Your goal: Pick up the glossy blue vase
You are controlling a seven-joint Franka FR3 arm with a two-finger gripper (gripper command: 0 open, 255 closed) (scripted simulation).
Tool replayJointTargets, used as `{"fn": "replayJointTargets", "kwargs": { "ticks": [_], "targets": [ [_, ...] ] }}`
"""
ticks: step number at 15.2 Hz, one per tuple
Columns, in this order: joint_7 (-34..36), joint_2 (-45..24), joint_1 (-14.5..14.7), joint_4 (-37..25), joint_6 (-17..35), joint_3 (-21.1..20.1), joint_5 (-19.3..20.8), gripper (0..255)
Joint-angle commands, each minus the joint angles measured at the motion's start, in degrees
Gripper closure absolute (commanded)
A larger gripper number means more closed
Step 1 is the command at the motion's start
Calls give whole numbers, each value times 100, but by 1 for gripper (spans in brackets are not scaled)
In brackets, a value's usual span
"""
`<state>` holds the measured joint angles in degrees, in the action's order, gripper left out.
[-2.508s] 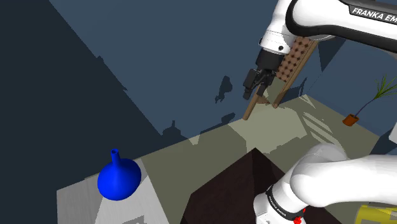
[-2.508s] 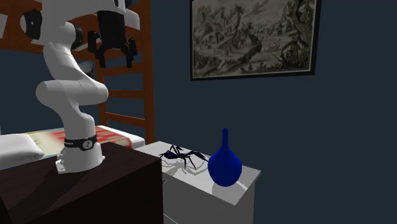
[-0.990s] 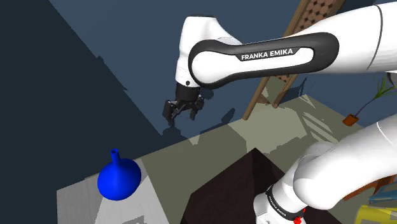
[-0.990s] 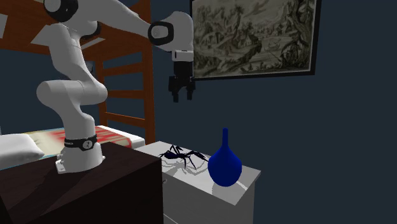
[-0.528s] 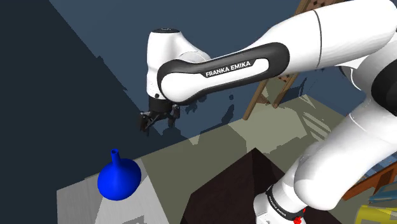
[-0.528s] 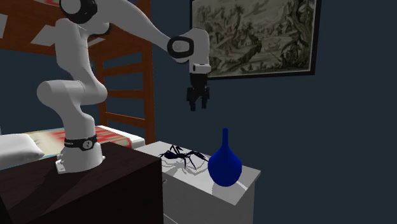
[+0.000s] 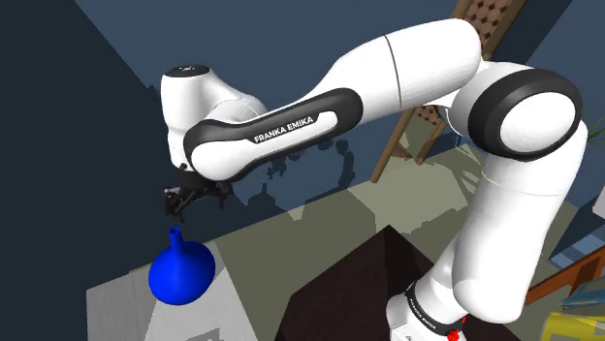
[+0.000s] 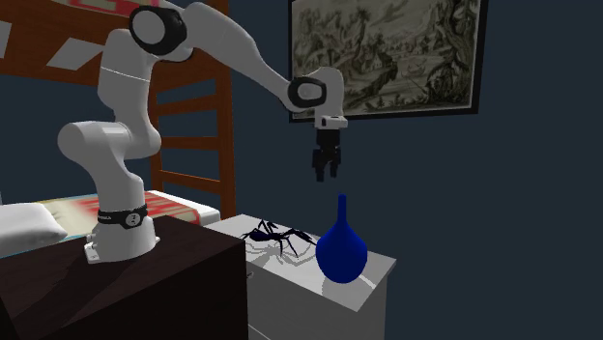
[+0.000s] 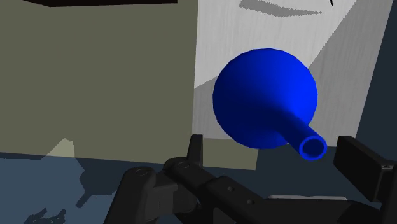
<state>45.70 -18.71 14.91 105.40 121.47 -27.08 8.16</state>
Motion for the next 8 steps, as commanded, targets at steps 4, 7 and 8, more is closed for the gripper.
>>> {"fn": "replayJointTargets", "kwargs": {
  "ticks": [4,7,8],
  "targets": [
    [513,-1157,569,-1175,-129,168,577,0],
    [599,-1462,707,-1406,-72,241,696,0],
    [609,-1498,714,-1383,-15,253,713,0]
  ]
}}
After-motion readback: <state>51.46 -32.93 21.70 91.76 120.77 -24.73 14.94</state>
